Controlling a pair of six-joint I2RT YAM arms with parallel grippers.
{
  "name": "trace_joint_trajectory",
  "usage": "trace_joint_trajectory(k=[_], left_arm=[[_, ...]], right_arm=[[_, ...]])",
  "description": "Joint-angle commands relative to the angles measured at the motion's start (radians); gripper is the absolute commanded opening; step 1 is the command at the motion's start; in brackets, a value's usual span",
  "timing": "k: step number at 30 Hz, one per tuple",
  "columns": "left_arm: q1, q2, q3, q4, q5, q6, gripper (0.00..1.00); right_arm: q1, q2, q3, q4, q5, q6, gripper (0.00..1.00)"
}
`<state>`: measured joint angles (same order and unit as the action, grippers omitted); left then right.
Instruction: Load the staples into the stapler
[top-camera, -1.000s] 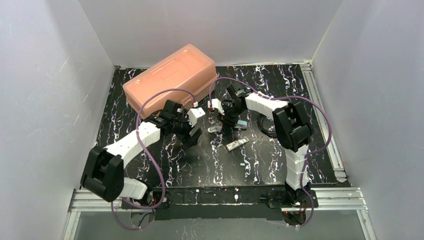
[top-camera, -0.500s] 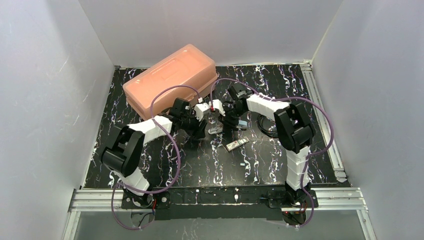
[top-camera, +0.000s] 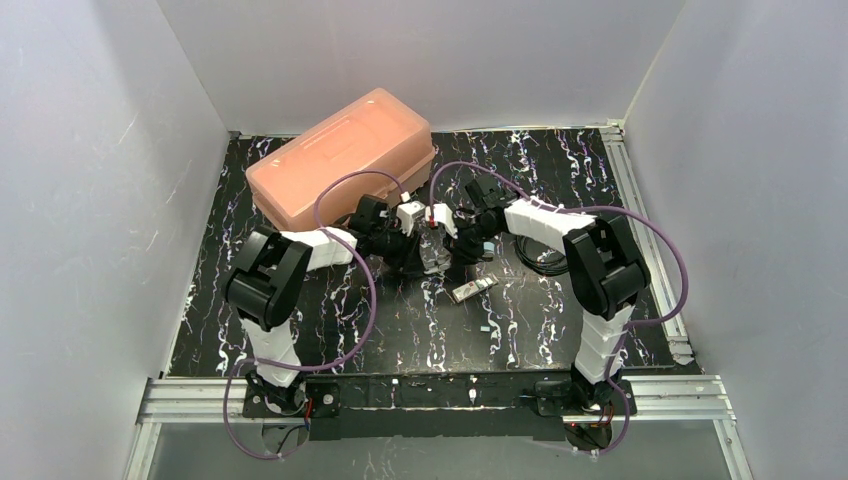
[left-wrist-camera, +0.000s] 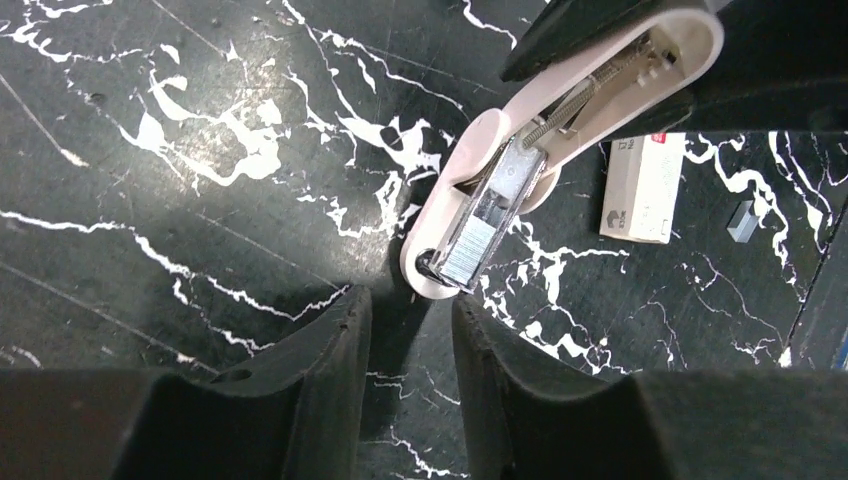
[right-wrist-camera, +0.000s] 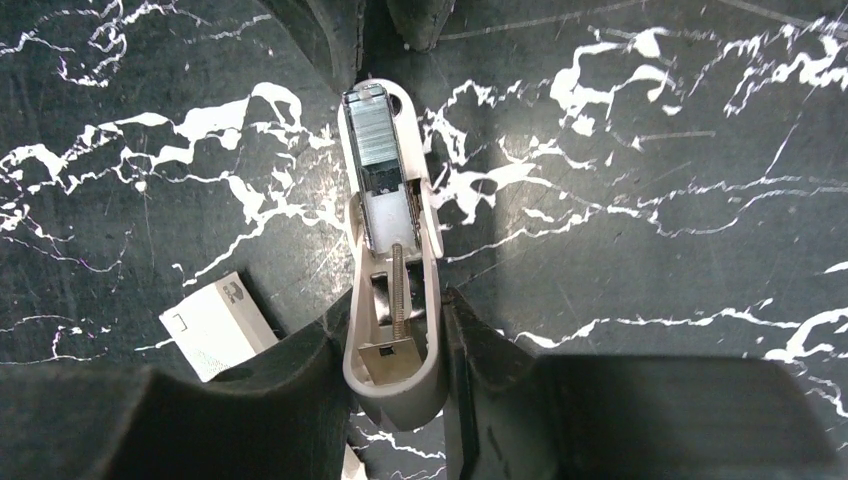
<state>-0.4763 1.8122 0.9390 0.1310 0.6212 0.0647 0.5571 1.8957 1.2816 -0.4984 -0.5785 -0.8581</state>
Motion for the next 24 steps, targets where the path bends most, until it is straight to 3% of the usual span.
trace_joint_trajectory(k=[1,17,24], left_arm=[[-0.022,0.03,0.03,0.032,0.044,-0.058,0.32],[-0.05,0.077,0.002,0.07,0.043,-0.126,0.05],[-0.05,0.081,-0.003,0.07,0.04,-0.128,0.0]], right_arm=[[0.006,-0.052,-0.044,0.069,0.003,0.043,0.18],[0.126,-0.095,-0.124,0.181,0.2,0.209,0.17],[0.153,-0.091,-0.12,0.193,0.219,0.245,0.24]])
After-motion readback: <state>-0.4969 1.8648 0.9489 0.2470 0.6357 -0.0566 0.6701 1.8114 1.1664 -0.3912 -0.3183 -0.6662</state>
